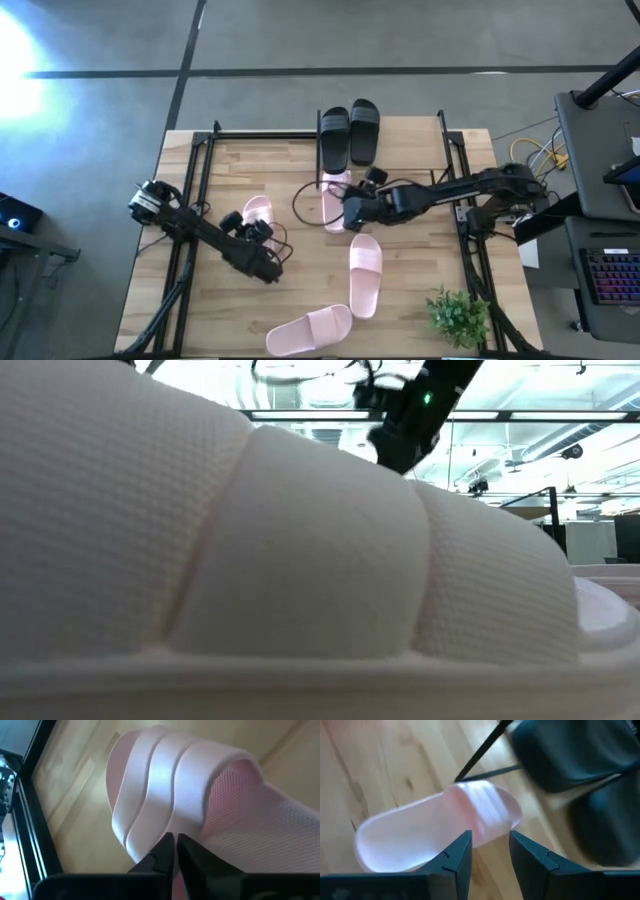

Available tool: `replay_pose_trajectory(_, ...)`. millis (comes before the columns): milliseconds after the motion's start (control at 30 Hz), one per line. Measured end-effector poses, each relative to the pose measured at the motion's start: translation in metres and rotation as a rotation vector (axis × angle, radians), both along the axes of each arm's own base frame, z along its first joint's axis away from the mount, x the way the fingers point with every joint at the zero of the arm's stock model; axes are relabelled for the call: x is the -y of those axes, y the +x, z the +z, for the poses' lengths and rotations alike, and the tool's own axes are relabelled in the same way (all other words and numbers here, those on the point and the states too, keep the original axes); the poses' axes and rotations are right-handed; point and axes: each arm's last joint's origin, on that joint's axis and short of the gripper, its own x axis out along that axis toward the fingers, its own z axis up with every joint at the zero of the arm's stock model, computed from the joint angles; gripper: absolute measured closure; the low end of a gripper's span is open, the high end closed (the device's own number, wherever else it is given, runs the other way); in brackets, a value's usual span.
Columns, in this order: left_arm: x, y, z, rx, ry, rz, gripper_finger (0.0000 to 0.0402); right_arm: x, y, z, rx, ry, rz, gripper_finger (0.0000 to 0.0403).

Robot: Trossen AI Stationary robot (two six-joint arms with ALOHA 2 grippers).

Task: Pick and place slides into the shelf
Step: Put the pink slide under the shelf

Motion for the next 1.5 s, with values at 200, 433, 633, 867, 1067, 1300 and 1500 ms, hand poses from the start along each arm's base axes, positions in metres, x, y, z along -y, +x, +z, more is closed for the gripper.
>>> replay_pose_trajectory(200, -0.002, 0.002, 0.016, 0.015, -0.031, -0.035, 0.0401, -0.003, -0.034, 0.057, 0.202, 0.034, 0.01, 0.0311)
replay_pose_trajectory(433, 0.001, 0.014, 0.065, 0.139, -0.024, -0.162, 0.0401, 0.003, -0.084, 0.103, 0.359, 0.083, -0.018, 0.0328)
replay_pose_trajectory(633, 0.002, 0.016, 0.096, 0.176, -0.033, -0.277, 0.0401, -0.002, -0.121, 0.093, 0.143, 0.285, 0.057, 0.0321)
replay_pose_trajectory(867, 0.003, 0.004, 0.113, 0.211, -0.129, -0.32, 0.0401, -0.043, -0.141, 0.049, -0.071, 0.344, 0.27, 0.0311)
replay_pose_trajectory(1067, 0.013, -0.008, 0.126, 0.285, -0.258, -0.307, 0.0401, -0.077, -0.153, 0.027, -0.044, 0.261, 0.359, 0.0297)
replay_pose_trajectory(1300, 0.031, -0.029, 0.13, 0.269, -0.305, -0.371, 0.0357, -0.116, -0.151, 0.018, -0.012, 0.177, 0.575, 0.0237)
replay_pose_trajectory(1500, 0.035, -0.048, 0.12, 0.129, -0.249, -0.422, 0.0295, -0.129, -0.136, -0.002, -0.068, 0.156, 0.519, 0.0184)
